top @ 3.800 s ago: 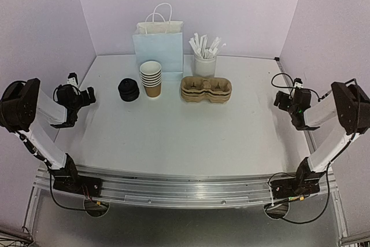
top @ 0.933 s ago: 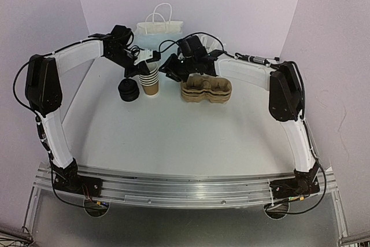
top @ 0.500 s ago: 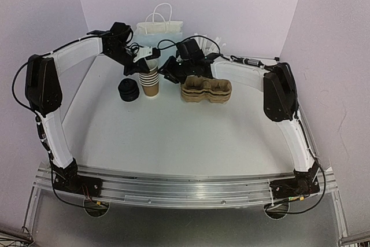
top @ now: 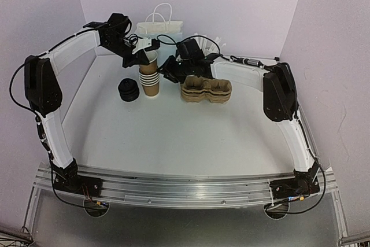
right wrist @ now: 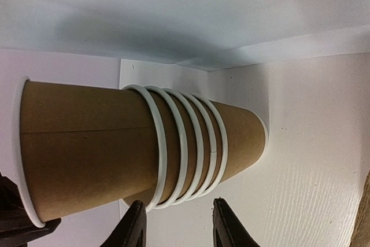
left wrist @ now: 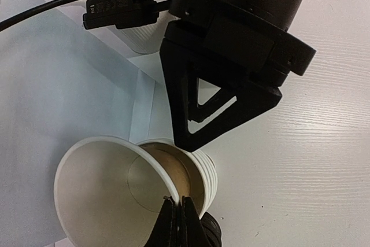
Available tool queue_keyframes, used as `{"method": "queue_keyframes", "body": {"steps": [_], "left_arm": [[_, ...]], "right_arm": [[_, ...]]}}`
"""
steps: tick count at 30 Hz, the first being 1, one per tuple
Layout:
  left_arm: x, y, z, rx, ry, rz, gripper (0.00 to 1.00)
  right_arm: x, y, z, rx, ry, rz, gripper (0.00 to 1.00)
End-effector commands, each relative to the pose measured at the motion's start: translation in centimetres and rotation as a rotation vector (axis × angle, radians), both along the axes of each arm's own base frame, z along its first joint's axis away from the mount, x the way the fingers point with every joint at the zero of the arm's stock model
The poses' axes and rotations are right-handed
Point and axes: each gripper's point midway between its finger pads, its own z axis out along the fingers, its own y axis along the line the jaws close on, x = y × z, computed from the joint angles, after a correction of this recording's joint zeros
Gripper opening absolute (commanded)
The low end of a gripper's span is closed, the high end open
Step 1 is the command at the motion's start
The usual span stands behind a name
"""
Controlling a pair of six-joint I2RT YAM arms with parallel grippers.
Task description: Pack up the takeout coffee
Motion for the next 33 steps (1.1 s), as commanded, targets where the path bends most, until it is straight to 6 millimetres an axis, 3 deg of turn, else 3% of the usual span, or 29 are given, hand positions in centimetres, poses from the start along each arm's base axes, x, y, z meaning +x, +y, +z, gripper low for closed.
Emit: {"method": "queue_keyframes", "body": {"steps": [1,9,14,19,23,28,33], "left_arm": [[-0.8,0.4,7.0,-0.048,-0.134,-0.014,0.0],[-2.9,1.3,12.6,-0.087,-0.195,-0.012,0.0],[-6.6,2.1,14.4,-0.096,-0.141,-0.05,0.0],[-12.3,3.1,10.2,-0.06,0.024,-0.14,0.0],[-15.5,2.6,6.0,-0.045,-0.003,-0.222,0.0],[-17.1,0.8,-0.1,-0.022,-0.011,-0.33,0.0],[-16.0,-1.6,-4.3,-0.055,0.01,-0.365,0.0]], "right_arm": [[-0.9,-0.3,2.5,0.003,-0.046,0.021,0.36],[-1.3,-1.0,4.3,-0.006,-0.09,0.031,0.36],[-1.7,-1.4,6.7,0.007,-0.131,0.042,0.37],[-2.6,-3.1,9.3,-0.005,-0.185,0.033,0.38],[-3.4,-5.0,11.1,-0.032,-0.233,0.013,0.38],[-3.9,-7.1,11.5,-0.09,-0.267,-0.02,0.38],[-4.1,-7.7,10.7,-0.115,-0.26,-0.028,0.38]]}}
